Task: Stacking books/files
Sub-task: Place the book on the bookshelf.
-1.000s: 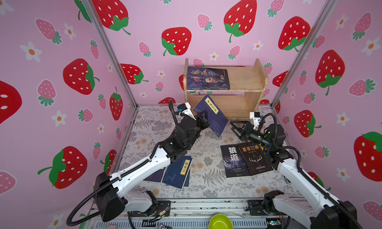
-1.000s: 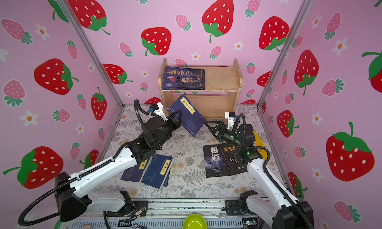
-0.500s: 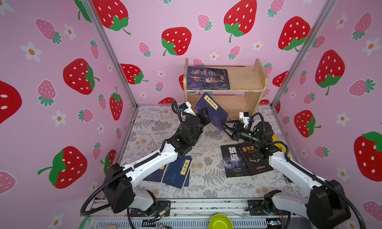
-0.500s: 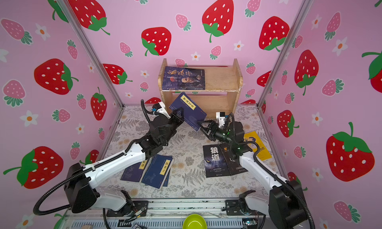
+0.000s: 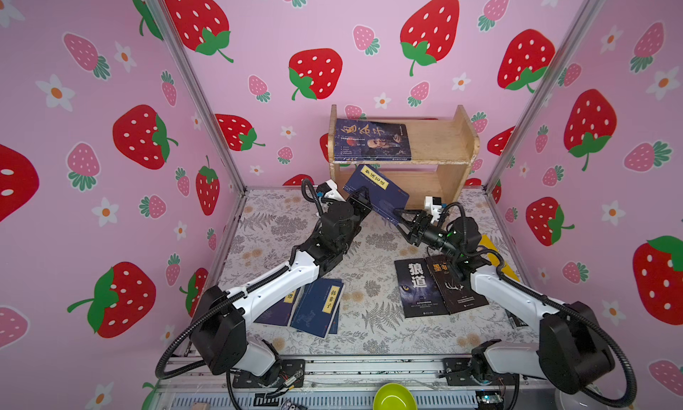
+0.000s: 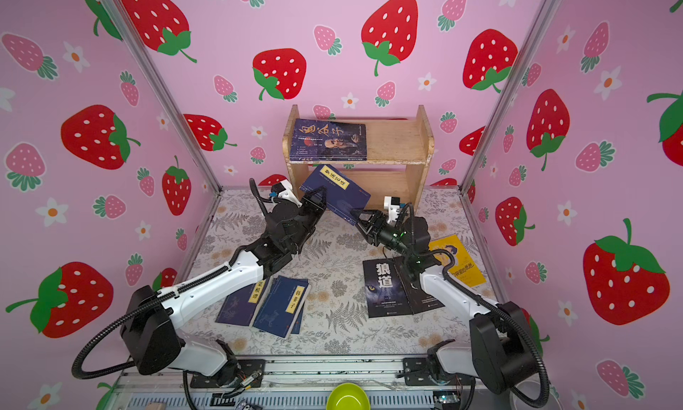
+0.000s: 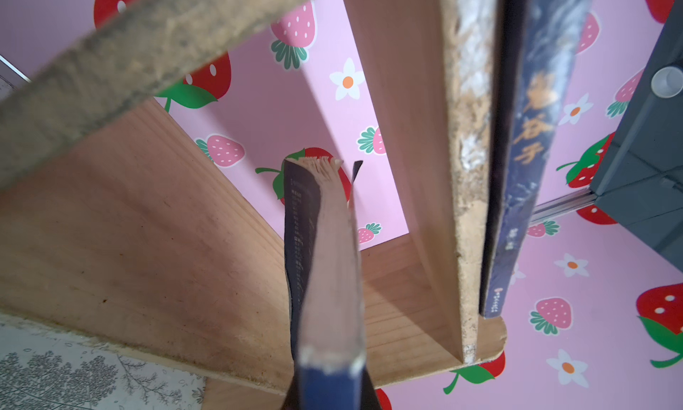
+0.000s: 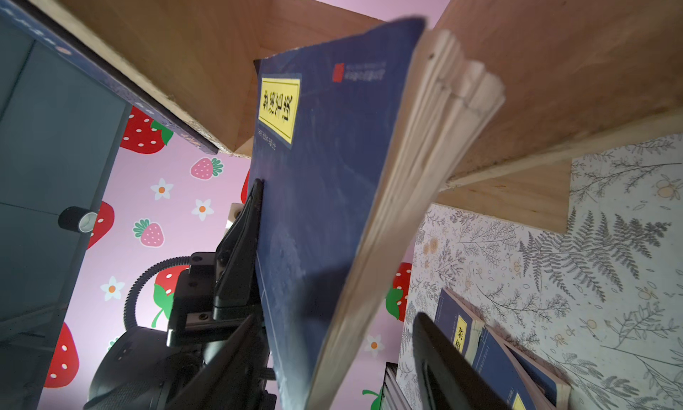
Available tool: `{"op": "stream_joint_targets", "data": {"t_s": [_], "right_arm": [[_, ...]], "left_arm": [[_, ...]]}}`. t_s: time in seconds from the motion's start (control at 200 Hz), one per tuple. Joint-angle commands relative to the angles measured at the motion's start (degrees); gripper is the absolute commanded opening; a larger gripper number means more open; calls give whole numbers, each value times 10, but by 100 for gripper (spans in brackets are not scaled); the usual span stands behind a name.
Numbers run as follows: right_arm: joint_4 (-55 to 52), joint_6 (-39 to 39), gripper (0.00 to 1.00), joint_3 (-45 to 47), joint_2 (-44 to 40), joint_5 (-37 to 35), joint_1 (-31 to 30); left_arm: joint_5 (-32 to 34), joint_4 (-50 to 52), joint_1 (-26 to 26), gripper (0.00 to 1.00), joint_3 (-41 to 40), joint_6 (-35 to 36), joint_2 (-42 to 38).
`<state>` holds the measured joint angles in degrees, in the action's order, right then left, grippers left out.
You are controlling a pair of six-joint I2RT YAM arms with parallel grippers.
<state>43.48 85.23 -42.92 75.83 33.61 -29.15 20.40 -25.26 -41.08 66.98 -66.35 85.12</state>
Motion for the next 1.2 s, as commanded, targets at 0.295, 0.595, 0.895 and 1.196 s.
{"op": "stream_joint_targets", "data": {"t_s": [0.295, 0.595, 0.895, 1.196], "right_arm": [[108, 70, 48, -26, 35, -58, -9], [64, 56, 24, -50, 56, -73, -8], [-91, -77, 21, -123, 66, -65, 32], [-209, -200, 18, -212, 130, -28, 54]], "left_arm": [[-33, -48, 23, 0, 21, -49, 9], [-50, -29, 32, 19, 19, -47, 2], [-87, 196, 66, 74, 18, 0, -97], [-84, 416, 134, 82, -14, 72, -233]]}}
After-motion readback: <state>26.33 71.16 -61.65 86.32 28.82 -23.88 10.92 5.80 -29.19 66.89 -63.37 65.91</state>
